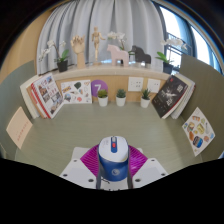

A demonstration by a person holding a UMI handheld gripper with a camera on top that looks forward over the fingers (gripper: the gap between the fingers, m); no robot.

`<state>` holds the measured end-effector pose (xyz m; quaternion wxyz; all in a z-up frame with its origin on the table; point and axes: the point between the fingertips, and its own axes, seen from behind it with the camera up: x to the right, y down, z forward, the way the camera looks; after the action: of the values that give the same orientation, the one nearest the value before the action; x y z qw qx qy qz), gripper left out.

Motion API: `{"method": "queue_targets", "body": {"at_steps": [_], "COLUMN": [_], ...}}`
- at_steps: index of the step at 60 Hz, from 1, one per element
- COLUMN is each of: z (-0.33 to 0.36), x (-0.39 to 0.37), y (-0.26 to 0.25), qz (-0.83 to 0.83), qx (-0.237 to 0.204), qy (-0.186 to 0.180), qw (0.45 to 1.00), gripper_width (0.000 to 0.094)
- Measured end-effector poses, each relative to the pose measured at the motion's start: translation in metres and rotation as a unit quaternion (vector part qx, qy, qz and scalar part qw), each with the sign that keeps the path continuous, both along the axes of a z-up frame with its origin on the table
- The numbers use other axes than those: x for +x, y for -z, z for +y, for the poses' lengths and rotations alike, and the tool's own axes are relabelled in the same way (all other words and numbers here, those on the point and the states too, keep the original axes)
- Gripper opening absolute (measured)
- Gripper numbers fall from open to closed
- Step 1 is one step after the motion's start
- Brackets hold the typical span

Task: Arrange mouse

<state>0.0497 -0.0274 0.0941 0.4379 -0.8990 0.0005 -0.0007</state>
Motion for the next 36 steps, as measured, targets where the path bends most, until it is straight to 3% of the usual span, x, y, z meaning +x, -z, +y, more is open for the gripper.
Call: {"method": "queue_targets", "body": {"at_steps": [5,18,25,31,34,36], "z": [-0.007,-0.028,-0.030,-0.029,-0.033,-0.035], "x": [-0.009,-0.015,-0.013,-0.013,-0.013,-0.013], "y": [0.041,0.099,0.101,0.102,0.104,0.101], "qz": [0.007,0.012,0.000,-0.002,0.007,0.013], "qx": [-0.034,-0.070,-0.045,-0.036,-0.051,-0.059], "qy": [0.002,-0.005,-0.010,-0.014,-0.007,-0.002], "qw": [0.999,0.997,0.999,0.999,0.999,0.998], "gripper_width": [0.0355,0.0360,0.0363,0.0480,0.0527,0.0606]}}
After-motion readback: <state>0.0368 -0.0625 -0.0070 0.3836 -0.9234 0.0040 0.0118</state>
